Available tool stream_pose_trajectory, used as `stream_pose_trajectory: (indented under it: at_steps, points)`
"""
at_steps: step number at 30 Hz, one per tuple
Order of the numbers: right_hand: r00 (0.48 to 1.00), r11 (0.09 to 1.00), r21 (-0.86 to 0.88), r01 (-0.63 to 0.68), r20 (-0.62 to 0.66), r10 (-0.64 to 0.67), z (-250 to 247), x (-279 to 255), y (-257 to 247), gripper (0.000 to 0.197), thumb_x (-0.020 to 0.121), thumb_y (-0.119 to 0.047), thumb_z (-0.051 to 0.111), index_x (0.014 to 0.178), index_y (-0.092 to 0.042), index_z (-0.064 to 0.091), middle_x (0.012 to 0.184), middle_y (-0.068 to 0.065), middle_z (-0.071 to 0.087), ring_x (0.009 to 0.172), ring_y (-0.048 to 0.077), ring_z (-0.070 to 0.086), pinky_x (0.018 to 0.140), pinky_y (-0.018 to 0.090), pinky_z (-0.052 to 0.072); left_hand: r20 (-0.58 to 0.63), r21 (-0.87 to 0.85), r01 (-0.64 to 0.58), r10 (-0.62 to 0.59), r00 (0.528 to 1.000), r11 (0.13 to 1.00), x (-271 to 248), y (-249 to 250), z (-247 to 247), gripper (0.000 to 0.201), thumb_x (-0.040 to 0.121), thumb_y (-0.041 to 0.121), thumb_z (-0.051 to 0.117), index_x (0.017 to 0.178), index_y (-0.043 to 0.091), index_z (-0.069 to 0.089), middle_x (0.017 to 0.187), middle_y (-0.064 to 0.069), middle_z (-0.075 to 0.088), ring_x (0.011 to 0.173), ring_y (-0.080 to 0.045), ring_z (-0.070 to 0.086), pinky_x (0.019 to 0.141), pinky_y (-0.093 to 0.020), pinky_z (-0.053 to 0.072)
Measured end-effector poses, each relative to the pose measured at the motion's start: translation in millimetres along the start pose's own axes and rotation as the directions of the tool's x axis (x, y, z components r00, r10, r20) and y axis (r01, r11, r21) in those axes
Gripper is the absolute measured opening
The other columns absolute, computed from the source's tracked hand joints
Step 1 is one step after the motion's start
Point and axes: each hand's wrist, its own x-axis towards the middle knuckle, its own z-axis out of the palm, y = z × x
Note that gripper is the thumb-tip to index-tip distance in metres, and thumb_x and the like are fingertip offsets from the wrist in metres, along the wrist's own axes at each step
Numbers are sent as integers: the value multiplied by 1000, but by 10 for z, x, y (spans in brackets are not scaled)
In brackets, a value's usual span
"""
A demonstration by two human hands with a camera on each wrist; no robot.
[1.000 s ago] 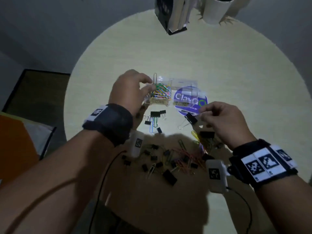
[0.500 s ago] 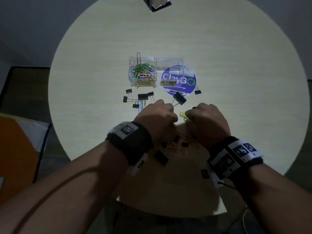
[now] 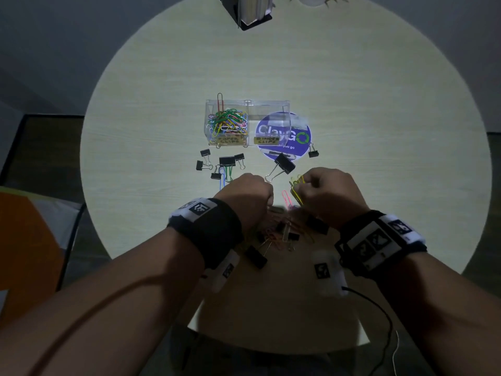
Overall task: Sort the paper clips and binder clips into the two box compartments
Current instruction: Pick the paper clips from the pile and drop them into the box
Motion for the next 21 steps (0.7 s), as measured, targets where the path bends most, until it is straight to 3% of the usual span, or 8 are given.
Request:
stream_pose_trajectory:
  at_steps: [4, 5, 8, 10, 12, 16, 21]
  points:
    - [991, 957, 257, -133, 29, 130, -39, 18, -8, 19, 83, -25, 73, 72, -11, 67, 57, 0, 56, 49, 6, 47, 50, 21, 37, 4, 32, 7, -7, 1000, 999, 4, 35, 1, 19, 82, 7, 52, 93, 8, 67, 99, -15, 59, 93, -35, 53, 82, -45, 47]
    - [990, 946, 292, -140, 27, 138, -49, 14, -9, 18, 84, -25, 73, 71, -12, 67, 57, -1, 56, 47, 5, 45, 51, 21, 37, 9, 48, -6, 6, 1000, 999, -5, 32, 2, 18, 82, 6, 53, 92, 8, 67, 98, -15, 60, 92, -34, 53, 82, -45, 47]
    - [991, 921, 371, -119, -6, 130, -96, -6, -1, 15, 85, -21, 72, 76, -9, 70, 67, 15, 65, 56, 15, 53, 58, 31, 44, -39, -23, -44, 43, 998, 999, -57, 8, -16, 17, 76, 5, 56, 90, 11, 63, 89, -11, 63, 86, -33, 54, 75, -42, 46]
    - [992, 893, 440, -99, -33, 126, -110, -23, 19, 16, 86, -18, 71, 81, -2, 70, 73, 25, 67, 58, 21, 57, 59, 38, 51, -115, -107, -64, 51, 992, 992, -48, 22, -41, 24, 77, 7, 57, 99, 13, 63, 88, -8, 65, 87, -32, 54, 72, -39, 44]
    - [989, 869, 485, -94, -52, 136, -119, -36, 48, 16, 86, -16, 71, 83, -1, 70, 65, 19, 63, 56, 20, 56, 59, 39, 52, -155, -116, -92, 73, 985, 989, 14, 81, -79, 28, 82, 18, 55, 109, 17, 64, 92, -5, 68, 89, -30, 53, 74, -38, 45]
    - [987, 876, 472, -95, -68, 143, -135, -45, 153, 12, 83, -18, 74, 78, -8, 71, 59, 4, 63, 53, 18, 56, 61, 43, 54, -95, 81, -124, 132, 987, 989, 155, 185, -82, 20, 86, 25, 56, 104, 21, 65, 92, -3, 64, 92, -27, 49, 68, -35, 43]
    - [987, 875, 476, -89, -78, 144, -171, -57, 221, 11, 82, -19, 75, 74, -12, 72, 56, 0, 63, 54, 18, 57, 64, 45, 54, -23, 54, 17, -16, 1000, 998, 185, 179, -82, 30, 86, 39, 61, 102, 14, 68, 106, -10, 61, 103, -31, 51, 79, -36, 41]
